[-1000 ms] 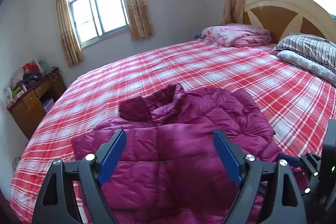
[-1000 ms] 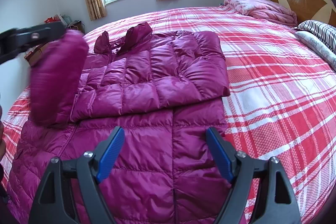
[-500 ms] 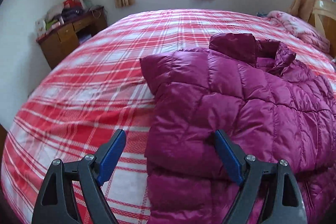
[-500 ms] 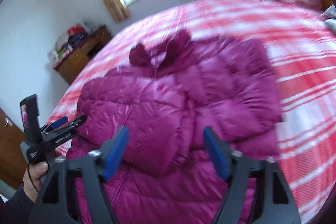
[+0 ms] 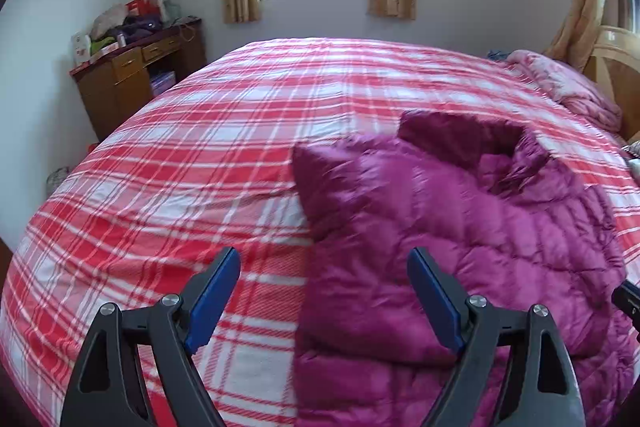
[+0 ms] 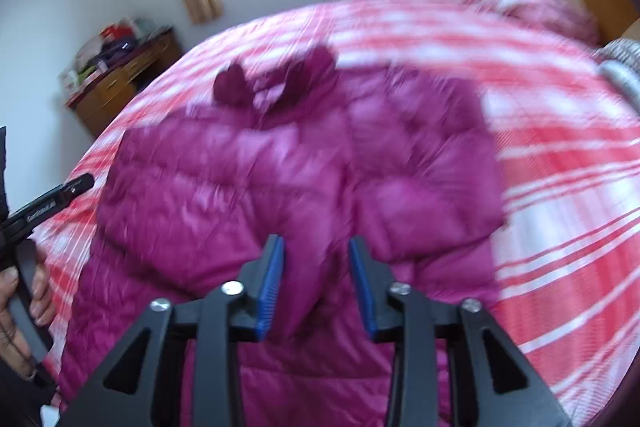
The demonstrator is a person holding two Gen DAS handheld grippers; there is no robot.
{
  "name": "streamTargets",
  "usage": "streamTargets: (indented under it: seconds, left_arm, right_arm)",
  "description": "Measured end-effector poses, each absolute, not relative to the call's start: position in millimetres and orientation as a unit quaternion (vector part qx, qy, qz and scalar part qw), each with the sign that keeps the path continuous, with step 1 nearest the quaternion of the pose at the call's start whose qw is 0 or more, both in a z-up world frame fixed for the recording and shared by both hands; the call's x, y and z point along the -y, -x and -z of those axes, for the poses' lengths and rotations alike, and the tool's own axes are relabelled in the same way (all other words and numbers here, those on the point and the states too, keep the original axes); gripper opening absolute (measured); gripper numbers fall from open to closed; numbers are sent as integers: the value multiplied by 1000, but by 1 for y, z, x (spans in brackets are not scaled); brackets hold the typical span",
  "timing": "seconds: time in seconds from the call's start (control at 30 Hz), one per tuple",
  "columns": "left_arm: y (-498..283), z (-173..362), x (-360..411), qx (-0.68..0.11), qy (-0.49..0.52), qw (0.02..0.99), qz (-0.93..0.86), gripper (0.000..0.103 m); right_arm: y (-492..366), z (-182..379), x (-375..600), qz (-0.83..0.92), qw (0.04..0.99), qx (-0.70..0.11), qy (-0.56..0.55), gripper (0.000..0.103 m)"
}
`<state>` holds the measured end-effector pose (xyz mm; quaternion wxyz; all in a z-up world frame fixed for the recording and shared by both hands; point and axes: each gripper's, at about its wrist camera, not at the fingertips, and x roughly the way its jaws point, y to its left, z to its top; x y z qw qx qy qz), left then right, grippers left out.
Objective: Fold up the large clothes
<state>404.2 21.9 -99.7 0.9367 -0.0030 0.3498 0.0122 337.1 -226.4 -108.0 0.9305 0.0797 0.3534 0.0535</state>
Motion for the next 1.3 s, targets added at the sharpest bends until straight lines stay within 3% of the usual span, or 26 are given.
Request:
streamTargets:
  seconds: [0.07,0.17,0.4,0.53,0.67,1.3]
  left_arm:
    - [-415,95,-15,-346,15,938,-4,86]
    - [-433,96,-3,-349,19,937,-3,86]
    - [-477,146,16,-391,-55,917,-60,86]
    - [-489,170,-10,-432,7,901,-33,89]
    - [-492,177,-20,-445,44,894,-22,94]
    - [-492,183,-8,-445,16,895,-31,99]
  right_arm:
    - [-334,91,222,-53,941,-326,-76,53]
    - [-344,76,206,-72,943,-315,-76,54]
    - [-392,122,171,-121,912,-384,-82,47]
    - [-397,143,168,-115,907,-398,-76,45]
    - [-394,150,163,-107,909,-400,-54,45]
    - [-390,157,141,-53,911,-409,23,45]
